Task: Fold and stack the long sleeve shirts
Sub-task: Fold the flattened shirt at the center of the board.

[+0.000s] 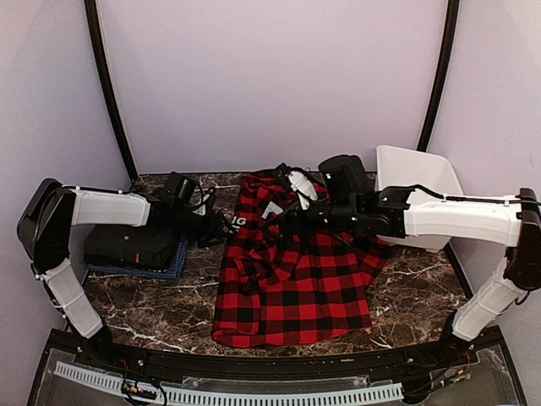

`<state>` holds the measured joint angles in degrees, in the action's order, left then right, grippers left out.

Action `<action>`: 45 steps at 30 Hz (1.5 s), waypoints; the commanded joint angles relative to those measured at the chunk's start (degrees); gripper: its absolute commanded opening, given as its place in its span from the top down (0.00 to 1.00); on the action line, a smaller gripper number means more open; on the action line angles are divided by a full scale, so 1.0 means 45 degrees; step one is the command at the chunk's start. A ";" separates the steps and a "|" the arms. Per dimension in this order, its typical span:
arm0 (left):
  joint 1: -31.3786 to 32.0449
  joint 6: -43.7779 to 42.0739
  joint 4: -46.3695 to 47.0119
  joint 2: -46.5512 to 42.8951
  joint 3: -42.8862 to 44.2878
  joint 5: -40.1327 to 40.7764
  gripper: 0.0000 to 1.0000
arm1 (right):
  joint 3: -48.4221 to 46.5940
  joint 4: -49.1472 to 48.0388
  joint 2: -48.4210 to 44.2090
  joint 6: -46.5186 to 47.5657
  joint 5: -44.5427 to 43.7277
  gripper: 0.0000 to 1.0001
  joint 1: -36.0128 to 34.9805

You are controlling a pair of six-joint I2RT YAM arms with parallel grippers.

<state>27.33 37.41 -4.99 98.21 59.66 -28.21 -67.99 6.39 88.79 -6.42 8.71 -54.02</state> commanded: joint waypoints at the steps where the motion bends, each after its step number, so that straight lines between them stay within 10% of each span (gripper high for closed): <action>1: 0.0633 -0.0336 0.0221 -0.0467 -0.0391 -0.0967 0.44 | 0.0796 -0.0756 -0.1042 -0.0719 -0.2264 0.12 0.0089; 25: 0.2382 0.1076 -0.0291 -0.1401 -0.1338 -0.2194 0.67 | 0.3232 -0.1093 -0.3731 -0.1777 -0.4488 0.03 0.0174; 31: 0.2436 0.3073 -0.0363 -0.1845 -0.1283 -0.2380 0.99 | 0.2577 -0.0337 -0.3380 -0.1627 -0.4220 0.04 0.0168; 39: 0.2425 1.0175 0.3331 -0.4929 -0.4612 -0.0841 1.00 | 0.2127 0.0384 -0.3124 -0.1530 -0.2981 0.05 0.0207; 45: 0.2412 0.8507 0.1628 -0.4214 -0.4838 -0.0011 1.00 | 0.2423 0.0343 -0.2690 -0.1818 -0.2301 0.06 0.0223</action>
<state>38.15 75.94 3.57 76.12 39.13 -31.24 -56.88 7.66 75.24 -13.87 -4.73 -53.43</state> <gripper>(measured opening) 0.008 0.940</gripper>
